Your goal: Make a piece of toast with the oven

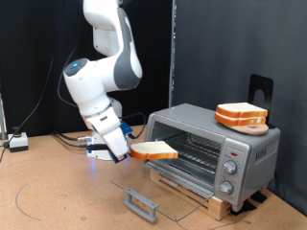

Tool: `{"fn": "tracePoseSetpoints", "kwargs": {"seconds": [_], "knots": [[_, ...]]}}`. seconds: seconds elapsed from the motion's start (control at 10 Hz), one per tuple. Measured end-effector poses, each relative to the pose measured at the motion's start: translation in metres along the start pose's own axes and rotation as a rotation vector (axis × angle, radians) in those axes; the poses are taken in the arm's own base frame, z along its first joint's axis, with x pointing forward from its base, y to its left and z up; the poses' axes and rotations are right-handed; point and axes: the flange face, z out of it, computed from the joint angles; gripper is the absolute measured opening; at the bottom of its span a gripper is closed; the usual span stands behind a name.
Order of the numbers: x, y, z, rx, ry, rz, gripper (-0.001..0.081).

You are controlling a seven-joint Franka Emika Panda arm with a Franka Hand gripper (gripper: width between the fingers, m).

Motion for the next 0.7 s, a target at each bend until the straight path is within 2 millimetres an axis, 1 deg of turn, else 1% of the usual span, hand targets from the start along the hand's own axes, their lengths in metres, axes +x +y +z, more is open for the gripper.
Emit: {"fn": "tracePoseSetpoints", "kwargs": {"seconds": [0.4, 0.7], "knots": [[0.035, -0.032, 0.010, -0.004, -0.009, -0.042, 0.0396], [0.059, -0.059, 0.018, -0.048, -0.054, -0.076, 0.0396]]}}
